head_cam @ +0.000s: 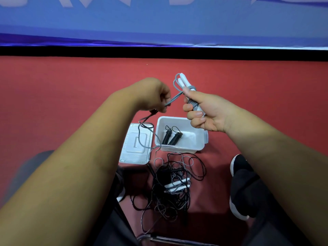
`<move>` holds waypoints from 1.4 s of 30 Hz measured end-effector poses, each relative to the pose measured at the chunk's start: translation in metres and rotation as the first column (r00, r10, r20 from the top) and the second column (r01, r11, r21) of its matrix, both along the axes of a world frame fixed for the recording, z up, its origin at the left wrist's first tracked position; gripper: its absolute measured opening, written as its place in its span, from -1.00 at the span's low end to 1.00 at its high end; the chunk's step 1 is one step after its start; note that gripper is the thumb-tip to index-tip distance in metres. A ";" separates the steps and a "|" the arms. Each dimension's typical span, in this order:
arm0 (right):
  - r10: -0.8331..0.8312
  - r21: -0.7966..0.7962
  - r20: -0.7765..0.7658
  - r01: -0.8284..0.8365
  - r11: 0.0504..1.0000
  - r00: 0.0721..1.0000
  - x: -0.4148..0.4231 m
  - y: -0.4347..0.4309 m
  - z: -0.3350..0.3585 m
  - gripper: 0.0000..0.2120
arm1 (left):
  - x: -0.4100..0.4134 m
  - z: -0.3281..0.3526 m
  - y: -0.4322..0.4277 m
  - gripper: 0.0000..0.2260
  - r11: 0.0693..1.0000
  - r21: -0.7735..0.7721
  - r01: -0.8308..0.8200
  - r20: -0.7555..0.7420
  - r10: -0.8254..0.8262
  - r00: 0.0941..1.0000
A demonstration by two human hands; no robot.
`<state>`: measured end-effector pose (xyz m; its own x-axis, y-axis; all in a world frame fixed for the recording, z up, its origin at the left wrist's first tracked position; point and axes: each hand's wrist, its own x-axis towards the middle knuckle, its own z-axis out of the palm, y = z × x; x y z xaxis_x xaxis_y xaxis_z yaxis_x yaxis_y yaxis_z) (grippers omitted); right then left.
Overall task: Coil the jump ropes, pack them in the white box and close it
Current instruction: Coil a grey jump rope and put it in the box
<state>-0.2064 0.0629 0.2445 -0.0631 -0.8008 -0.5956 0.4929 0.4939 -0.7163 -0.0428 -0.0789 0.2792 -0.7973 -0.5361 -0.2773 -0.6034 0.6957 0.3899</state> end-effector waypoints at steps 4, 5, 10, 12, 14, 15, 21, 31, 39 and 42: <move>-0.072 -0.026 0.032 0.073 0.997 0.997 -0.001 -0.002 0.002 -0.40 | 0.000 -0.002 0.002 -0.82 0.931 0.342 -0.126 -0.160 0.190 0.969; -0.097 -0.025 0.045 0.099 0.995 0.994 -0.003 -0.002 0.002 -0.39 | 0.000 -0.002 0.002 -0.84 0.919 0.373 -0.132 -0.193 0.216 0.957; -0.198 -0.005 0.122 0.200 0.980 0.973 -0.010 -0.003 0.002 -0.53 | -0.001 0.000 0.004 -0.87 0.870 0.490 -0.053 -0.351 0.252 0.902; -0.200 -0.010 0.135 0.203 0.979 0.970 -0.012 -0.004 0.002 -0.57 | -0.001 0.001 0.006 -0.91 0.798 0.602 0.017 -0.414 0.294 0.862; -0.201 -0.013 0.140 0.205 0.979 0.970 -0.012 -0.005 0.002 -0.60 | -0.002 0.002 0.007 -0.94 0.688 0.720 0.098 -0.440 0.343 0.830; -0.206 -0.012 0.140 0.209 0.978 0.969 -0.012 -0.005 0.001 -0.60 | -0.002 0.004 0.006 -0.91 0.636 0.763 0.120 -0.433 0.364 0.825; -0.230 -0.018 0.170 0.236 0.971 0.958 -0.016 -0.005 0.007 -0.67 | 0.004 0.011 0.001 -0.78 0.708 0.703 0.071 -0.380 0.290 0.878; -0.177 -0.094 0.223 0.202 0.975 0.959 -0.014 -0.003 0.015 -0.80 | 0.006 0.001 -0.003 -0.81 0.851 0.506 -0.137 -0.270 0.307 0.913; -0.253 -0.109 0.297 0.296 0.949 0.921 -0.016 -0.004 0.018 -0.80 | 0.009 0.008 -0.004 -0.92 0.870 0.456 -0.185 -0.256 0.328 0.909; -0.266 -0.119 0.324 0.318 0.941 0.908 -0.017 -0.004 0.023 -0.77 | 0.010 0.010 -0.003 -0.90 0.842 0.508 -0.180 -0.273 0.356 0.894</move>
<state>-0.2231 0.0589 0.2674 -0.1497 -0.8618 -0.4846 0.8002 0.1823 -0.5714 -0.0329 -0.0820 0.2892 -0.7298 -0.6232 -0.2810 -0.5043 0.2133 0.8367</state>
